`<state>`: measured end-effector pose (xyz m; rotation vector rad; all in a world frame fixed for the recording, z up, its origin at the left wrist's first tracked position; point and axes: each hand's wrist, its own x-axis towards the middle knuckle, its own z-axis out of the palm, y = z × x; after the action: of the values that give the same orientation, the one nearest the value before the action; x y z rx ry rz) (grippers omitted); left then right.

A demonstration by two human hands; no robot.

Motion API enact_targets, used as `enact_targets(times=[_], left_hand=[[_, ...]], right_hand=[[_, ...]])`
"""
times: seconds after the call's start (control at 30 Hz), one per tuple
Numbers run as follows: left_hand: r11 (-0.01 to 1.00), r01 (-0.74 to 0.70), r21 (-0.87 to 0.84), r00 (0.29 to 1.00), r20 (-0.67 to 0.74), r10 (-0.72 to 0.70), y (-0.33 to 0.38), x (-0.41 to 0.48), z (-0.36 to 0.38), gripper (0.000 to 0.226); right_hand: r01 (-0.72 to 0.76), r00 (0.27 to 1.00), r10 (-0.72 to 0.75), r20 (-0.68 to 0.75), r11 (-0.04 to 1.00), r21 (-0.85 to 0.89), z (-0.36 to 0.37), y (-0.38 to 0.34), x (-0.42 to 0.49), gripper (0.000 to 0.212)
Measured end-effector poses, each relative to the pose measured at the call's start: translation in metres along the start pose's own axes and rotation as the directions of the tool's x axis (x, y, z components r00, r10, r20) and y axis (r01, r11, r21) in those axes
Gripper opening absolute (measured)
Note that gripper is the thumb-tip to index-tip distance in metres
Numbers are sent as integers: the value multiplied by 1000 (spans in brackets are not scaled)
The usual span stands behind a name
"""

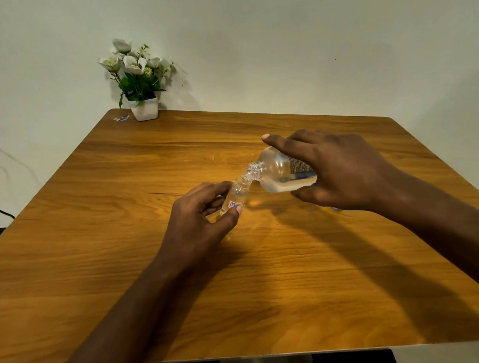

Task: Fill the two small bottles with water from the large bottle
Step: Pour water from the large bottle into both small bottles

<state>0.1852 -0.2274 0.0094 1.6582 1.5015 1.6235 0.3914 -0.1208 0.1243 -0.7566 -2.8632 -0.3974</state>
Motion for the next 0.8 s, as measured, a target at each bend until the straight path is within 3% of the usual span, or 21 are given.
enact_targets(times=[0.8], left_hand=[[1000,3,-22,1000,4,-3,2,0,0,40]], right_hand=[[-20,1000,20,18,1000,10,1,-1,-1,95]])
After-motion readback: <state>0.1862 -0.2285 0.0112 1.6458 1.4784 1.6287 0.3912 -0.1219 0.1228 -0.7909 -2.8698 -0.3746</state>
